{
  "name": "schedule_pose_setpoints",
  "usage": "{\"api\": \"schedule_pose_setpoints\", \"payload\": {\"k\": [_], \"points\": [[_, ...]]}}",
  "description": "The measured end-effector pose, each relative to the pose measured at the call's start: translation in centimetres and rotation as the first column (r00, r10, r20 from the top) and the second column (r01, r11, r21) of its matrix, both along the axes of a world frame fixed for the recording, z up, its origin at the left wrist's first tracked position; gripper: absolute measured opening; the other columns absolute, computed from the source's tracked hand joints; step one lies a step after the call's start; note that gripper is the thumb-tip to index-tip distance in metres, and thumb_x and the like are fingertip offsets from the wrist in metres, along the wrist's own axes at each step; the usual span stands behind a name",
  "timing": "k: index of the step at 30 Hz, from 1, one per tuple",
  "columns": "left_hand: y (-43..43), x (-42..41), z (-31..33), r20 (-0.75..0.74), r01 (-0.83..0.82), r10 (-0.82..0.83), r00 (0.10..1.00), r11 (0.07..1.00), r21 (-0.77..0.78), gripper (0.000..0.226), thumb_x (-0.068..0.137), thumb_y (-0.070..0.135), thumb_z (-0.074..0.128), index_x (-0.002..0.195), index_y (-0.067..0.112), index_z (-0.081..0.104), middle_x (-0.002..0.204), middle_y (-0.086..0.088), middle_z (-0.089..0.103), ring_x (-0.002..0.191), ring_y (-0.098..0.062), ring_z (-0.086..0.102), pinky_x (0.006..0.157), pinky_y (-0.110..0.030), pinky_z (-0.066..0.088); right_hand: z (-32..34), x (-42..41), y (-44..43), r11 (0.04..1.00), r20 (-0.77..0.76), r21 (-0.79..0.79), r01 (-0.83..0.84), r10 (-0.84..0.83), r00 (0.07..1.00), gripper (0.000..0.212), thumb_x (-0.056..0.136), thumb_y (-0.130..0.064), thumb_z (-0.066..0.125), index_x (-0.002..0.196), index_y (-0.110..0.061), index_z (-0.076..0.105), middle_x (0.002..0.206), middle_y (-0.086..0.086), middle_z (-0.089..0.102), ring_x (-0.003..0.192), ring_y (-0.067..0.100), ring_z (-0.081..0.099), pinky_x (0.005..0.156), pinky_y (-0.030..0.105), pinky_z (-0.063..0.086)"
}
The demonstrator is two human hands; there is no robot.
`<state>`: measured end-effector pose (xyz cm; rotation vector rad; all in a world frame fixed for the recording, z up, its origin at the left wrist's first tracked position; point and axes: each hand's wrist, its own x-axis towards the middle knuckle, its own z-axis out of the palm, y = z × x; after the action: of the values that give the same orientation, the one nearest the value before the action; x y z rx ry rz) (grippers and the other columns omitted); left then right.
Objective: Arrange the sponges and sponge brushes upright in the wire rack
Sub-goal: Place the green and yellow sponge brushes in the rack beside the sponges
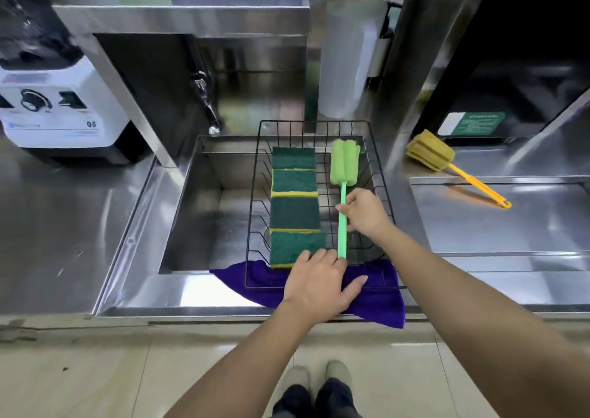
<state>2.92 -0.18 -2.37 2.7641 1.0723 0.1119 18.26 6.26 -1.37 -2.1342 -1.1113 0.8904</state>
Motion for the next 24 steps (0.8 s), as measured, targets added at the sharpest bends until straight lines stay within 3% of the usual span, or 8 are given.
{"api": "schedule_pose_setpoints", "payload": {"k": [3,5,8,14,20,24], "points": [[0.1,0.0,0.0,0.009,0.001,-0.001,1.000,1.000,-0.012,0.055,0.092,0.055,0.029,0.090,0.010,0.060,0.091,-0.009,0.062,0.088,-0.026,0.052,0.077,-0.041,0.036,-1.6,-0.9,0.3,0.997,-0.008,-0.059,-0.050,0.050,0.999,0.013,0.082,-0.008,0.064,0.077,-0.007,0.053,0.079,0.013,0.057,0.081,0.032,0.062,0.080,0.051,0.054],[0.1,0.0,-0.1,0.010,0.006,-0.005,1.000,1.000,-0.013,0.054,0.092,0.054,0.029,0.090,0.010,0.060,0.092,-0.009,0.062,0.088,-0.026,0.052,0.078,-0.041,0.036,-2.3,-1.3,0.4,0.990,0.017,-0.097,-0.101,0.104,0.994,0.010,0.082,-0.006,0.064,0.082,-0.010,0.055,0.080,0.010,0.057,0.079,0.027,0.059,0.075,0.040,0.054],[0.1,0.0,-0.2,0.014,0.014,-0.014,1.000,1.000,-0.001,0.054,0.092,0.054,0.029,0.090,0.010,0.060,0.091,-0.009,0.062,0.087,-0.026,0.052,0.077,-0.042,0.037,-2.9,-1.2,0.2,0.982,0.082,-0.121,-0.146,0.156,0.984,0.016,0.082,-0.012,0.064,0.096,-0.007,0.059,0.086,0.009,0.059,0.078,0.022,0.052,0.068,0.027,0.039],[0.1,0.6,-0.3,0.033,0.028,-0.028,0.999,0.999,0.016,0.054,0.091,0.054,0.029,0.086,0.010,0.060,0.085,-0.008,0.063,0.082,-0.026,0.052,0.075,-0.041,0.037,-2.4,-0.7,-0.3,0.950,0.065,-0.207,-0.235,0.253,0.965,0.028,0.087,-0.023,0.058,0.102,0.000,0.059,0.095,0.016,0.065,0.074,0.023,0.054,0.063,0.030,0.040],[-0.1,3.0,-0.1,0.029,0.077,-0.077,0.997,0.997,0.002,0.051,0.090,0.055,0.032,0.091,0.012,0.058,0.090,-0.009,0.064,0.086,-0.027,0.054,0.076,-0.041,0.037,-0.2,1.0,-0.3,0.984,0.000,-0.011,-0.180,0.180,0.984,0.036,0.089,-0.022,0.056,0.121,-0.009,0.048,0.084,0.005,0.061,0.076,0.022,0.058,0.067,0.032,0.046],[-0.2,5.0,0.0,0.011,0.098,-0.098,0.995,0.995,0.001,0.058,0.087,0.062,0.026,0.095,0.014,0.058,0.095,-0.008,0.065,0.089,-0.027,0.055,0.078,-0.040,0.038,2.2,3.8,-0.3,0.982,0.043,0.167,-0.084,0.078,0.996,0.027,0.089,-0.019,0.053,0.114,-0.009,0.055,0.067,-0.007,0.059,0.070,0.019,0.060,0.068,0.035,0.050]]}}
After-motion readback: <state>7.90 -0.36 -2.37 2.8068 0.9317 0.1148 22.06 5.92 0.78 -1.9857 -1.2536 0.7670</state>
